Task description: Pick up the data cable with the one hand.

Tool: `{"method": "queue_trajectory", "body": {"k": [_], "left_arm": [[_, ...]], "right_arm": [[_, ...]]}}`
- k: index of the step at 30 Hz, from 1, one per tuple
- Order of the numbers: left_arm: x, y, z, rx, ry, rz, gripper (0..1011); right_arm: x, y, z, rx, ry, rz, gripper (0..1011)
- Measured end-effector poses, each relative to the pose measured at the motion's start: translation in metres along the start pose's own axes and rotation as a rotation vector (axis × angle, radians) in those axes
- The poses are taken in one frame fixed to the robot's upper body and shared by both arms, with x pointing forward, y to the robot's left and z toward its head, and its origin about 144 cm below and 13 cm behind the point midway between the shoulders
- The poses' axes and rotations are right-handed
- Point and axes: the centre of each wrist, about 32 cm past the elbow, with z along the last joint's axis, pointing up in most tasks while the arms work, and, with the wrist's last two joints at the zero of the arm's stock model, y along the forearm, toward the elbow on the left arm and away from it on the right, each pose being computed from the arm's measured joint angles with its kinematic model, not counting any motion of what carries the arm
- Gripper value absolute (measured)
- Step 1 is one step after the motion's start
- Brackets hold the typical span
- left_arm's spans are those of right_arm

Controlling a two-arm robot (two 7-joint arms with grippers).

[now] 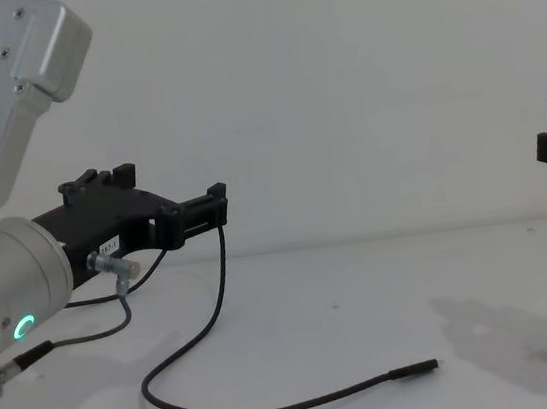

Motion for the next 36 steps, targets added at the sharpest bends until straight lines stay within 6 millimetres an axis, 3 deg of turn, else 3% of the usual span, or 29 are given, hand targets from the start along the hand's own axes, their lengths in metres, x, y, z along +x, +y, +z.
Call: {"method": "queue_trajectory", "body": {"k": [17,36], "left_arm": [[0.000,0.000,0.000,0.002,-0.003,-0.010,1001],[0.019,0.005,0.012,0.071,-0.099,-0.261,1001]], "right_arm": [[0.000,0.000,0.000,0.000,0.000,0.000,268],[0.000,0.000,0.000,0.000,0.000,0.000,268]]}}
